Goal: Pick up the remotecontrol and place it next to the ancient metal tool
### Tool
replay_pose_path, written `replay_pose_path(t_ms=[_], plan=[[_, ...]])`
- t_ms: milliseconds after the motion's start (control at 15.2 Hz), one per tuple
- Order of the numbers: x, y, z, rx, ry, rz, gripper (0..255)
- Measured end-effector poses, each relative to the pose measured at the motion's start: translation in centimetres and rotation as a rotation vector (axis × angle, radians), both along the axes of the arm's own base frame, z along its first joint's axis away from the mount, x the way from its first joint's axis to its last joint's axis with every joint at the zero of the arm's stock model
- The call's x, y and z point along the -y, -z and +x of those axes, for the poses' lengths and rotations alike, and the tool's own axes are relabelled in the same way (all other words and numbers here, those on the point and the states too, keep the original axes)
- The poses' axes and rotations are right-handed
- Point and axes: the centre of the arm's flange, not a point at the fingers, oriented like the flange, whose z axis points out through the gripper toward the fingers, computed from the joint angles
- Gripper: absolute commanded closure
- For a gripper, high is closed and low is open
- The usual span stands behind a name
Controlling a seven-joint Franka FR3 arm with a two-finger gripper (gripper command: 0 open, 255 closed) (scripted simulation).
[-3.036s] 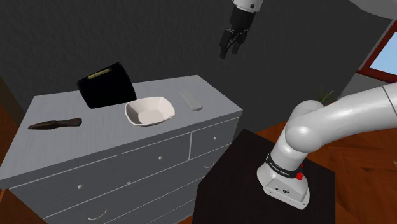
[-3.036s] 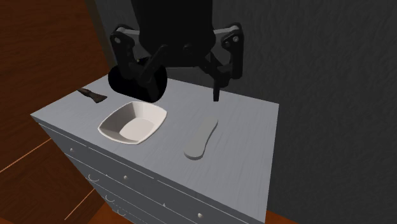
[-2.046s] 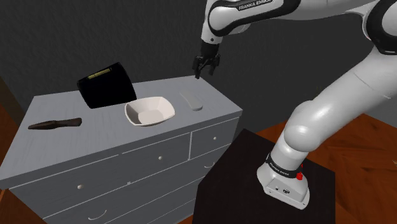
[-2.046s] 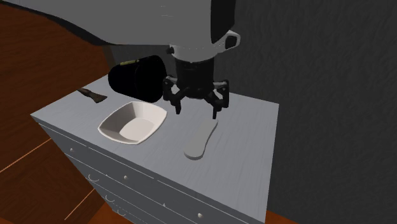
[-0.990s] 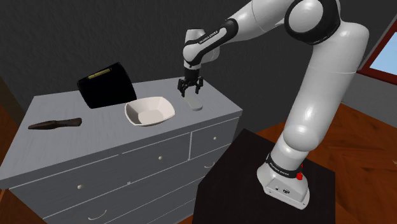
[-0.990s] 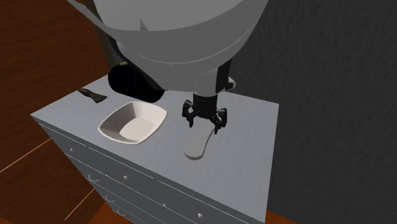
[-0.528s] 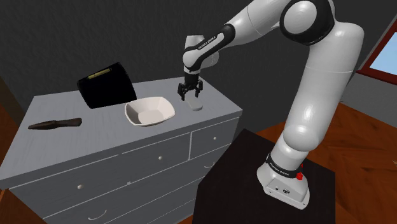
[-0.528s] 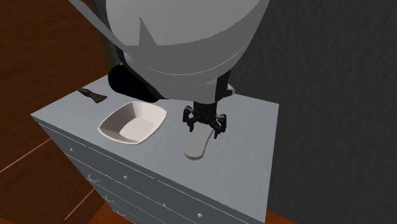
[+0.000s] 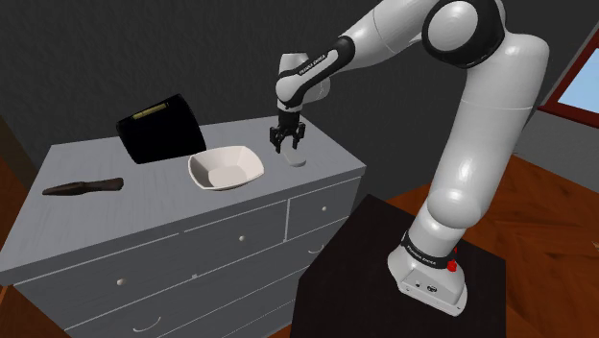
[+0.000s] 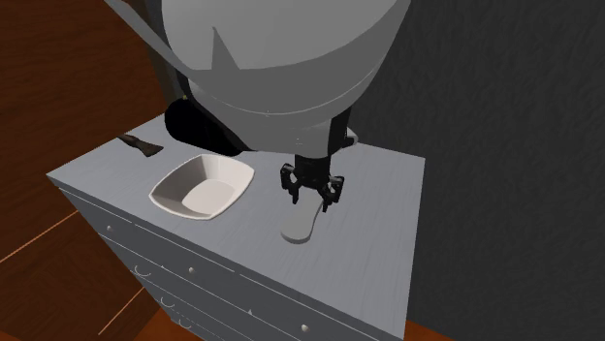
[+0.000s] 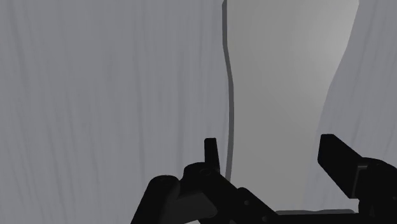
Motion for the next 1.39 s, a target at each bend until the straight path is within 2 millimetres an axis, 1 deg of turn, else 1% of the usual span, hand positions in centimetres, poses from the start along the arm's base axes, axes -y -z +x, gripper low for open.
replay_pose_path(t_ms=[462, 1386], plan=[[0.0, -0.2, 0.0, 0.0, 0.0, 0.0, 255], [-0.1, -7.4, -0.1, 0.0, 0.0, 0.0, 255]])
